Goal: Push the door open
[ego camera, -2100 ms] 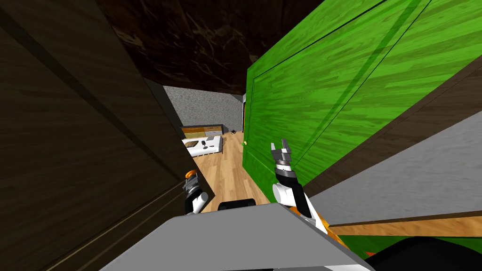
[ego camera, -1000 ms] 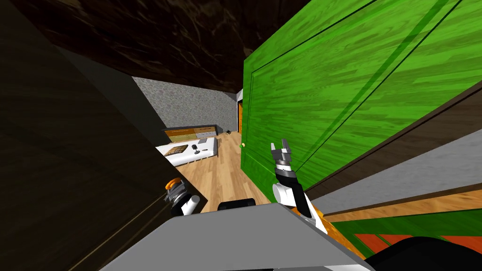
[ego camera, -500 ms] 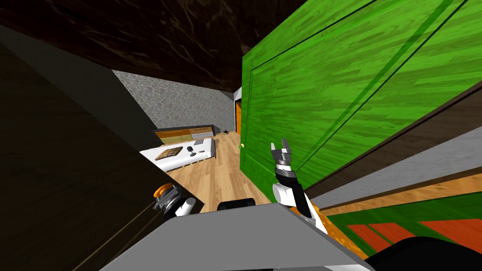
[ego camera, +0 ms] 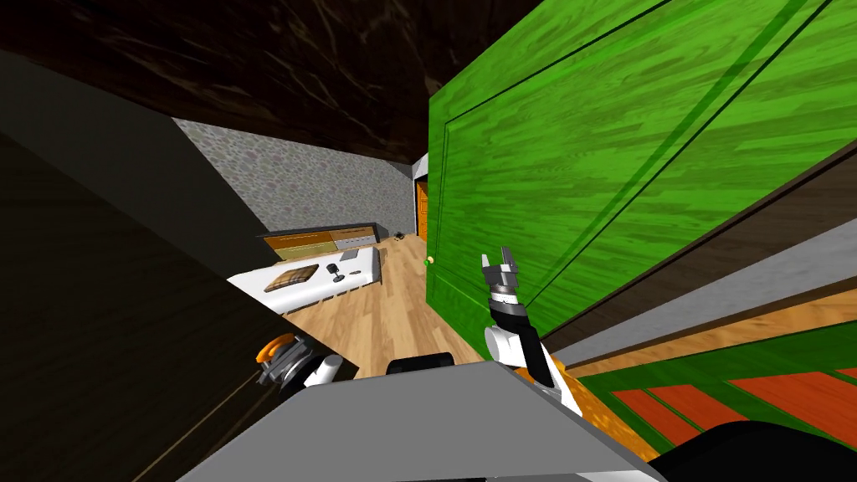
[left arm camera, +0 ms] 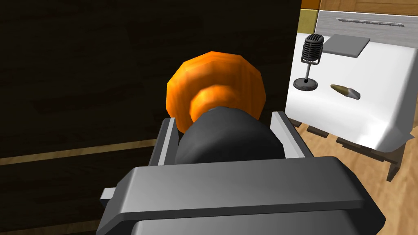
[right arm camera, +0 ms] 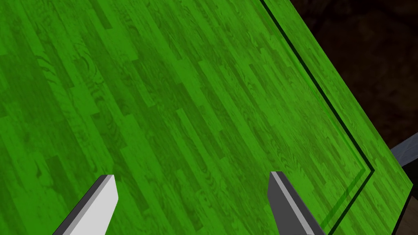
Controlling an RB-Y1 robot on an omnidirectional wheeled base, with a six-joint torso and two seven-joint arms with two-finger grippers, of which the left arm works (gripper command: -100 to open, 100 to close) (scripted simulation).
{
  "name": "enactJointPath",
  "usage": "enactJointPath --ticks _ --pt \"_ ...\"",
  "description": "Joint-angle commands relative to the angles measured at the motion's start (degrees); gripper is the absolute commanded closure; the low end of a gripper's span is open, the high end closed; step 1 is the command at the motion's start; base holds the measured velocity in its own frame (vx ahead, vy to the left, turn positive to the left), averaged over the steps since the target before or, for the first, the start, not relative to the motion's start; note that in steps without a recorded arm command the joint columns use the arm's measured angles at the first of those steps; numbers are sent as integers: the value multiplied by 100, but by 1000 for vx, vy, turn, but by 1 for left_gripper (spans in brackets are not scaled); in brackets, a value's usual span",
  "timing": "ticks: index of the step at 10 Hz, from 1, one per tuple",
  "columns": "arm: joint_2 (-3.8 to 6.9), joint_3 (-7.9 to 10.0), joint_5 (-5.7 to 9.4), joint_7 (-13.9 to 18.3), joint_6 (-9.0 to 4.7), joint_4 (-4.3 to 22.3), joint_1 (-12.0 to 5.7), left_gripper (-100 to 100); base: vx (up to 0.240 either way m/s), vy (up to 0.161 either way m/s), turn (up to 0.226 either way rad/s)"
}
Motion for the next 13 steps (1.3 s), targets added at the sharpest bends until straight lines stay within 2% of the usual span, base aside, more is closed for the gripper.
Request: enactJointPath --ticks 1,3,4,7,8,10,11,13 --pt "70 265 0 24 -123 81 0 100 65 63 -85" --pt "98 581 -13 28 -144 133 -10 100 75 80 -129" --pt "98 621 -13 28 -144 133 -10 100 55 68 -46" --pt "136 1108 -33 33 -175 207 -25 100 59 61 -109" --pt "136 1135 -33 33 -175 207 -25 100 57 66 -47" --pt "159 1457 -45 36 -195 254 -35 100 46 60 -95" --pt "159 1457 -45 36 -195 254 -35 100 40 60 -34" --pt "179 1754 -56 39 -213 297 -43 100 51 61 -95"
